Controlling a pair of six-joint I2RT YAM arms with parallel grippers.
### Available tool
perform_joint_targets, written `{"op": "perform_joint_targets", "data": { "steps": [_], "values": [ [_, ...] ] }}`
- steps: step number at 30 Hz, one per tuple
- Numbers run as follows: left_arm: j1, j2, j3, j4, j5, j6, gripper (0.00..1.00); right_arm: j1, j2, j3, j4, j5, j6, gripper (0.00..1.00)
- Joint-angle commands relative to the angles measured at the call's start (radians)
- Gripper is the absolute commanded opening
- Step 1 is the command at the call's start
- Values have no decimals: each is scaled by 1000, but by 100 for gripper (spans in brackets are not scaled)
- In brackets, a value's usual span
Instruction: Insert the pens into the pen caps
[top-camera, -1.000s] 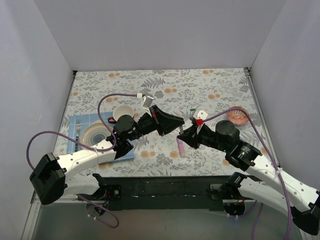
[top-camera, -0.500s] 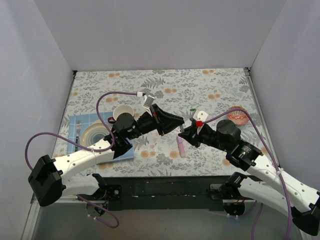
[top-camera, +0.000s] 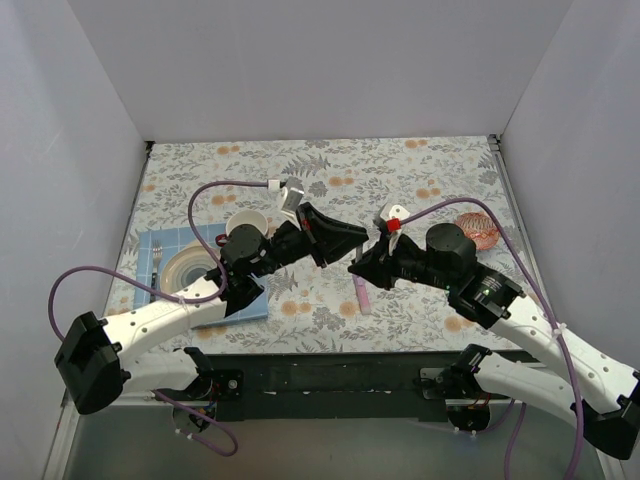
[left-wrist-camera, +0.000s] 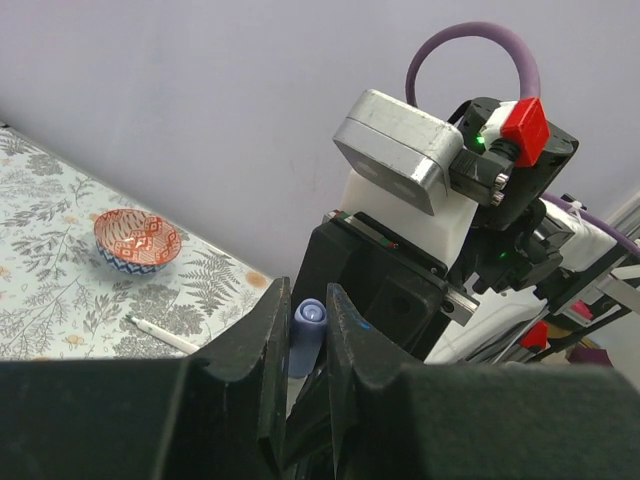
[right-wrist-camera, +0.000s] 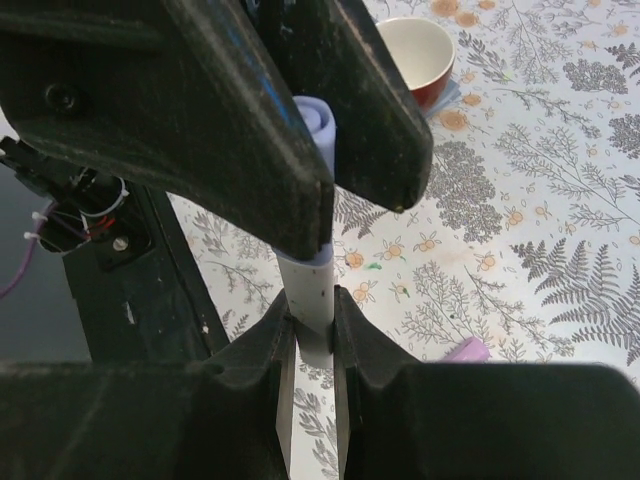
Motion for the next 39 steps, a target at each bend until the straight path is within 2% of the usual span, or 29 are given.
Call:
{"op": "perform_joint_targets", "data": {
  "steps": [1,6,9,10,11,14,15,17,22,27,31,33,35,36,39],
  "values": [
    [-86,80,-71,-519,325,-6,0,-39,-68,188,589,172,81,1],
    [-58,25,-76,-568,303,-12,0,-38,-120,142,577,190,43,1],
    [-32,22,-23,-577,322,-36,0,-39,-123,122,584,70,15,1],
    [-26,20,-6,-580,325,-35,4,-39,-117,115,581,24,3,1],
    [-25,22,11,-586,322,-33,15,-38,-115,104,577,-4,4,1],
    [-15,49,96,-580,340,-26,28,-38,-103,50,592,-118,18,1],
    [-14,60,117,-577,346,-24,37,-38,-103,29,597,-147,21,1],
    [-12,100,185,-582,363,-14,40,-39,-99,20,586,-159,21,1],
    [-2,126,275,-583,363,2,55,-38,-111,10,548,-135,0,1],
    [14,126,334,-625,345,40,60,-39,-123,-8,560,-94,20,1],
    [20,112,315,-605,345,57,54,-38,-138,-28,578,-71,37,1],
    [21,109,294,-569,351,56,35,-38,-137,-31,577,-63,47,1],
    [20,109,285,-537,374,51,21,-38,-138,-39,584,-64,63,1],
    [20,111,283,-528,377,43,2,-38,-140,-48,589,-61,72,1],
    [22,108,274,-506,376,31,0,-38,-143,-59,598,-63,100,4]
  ]
}}
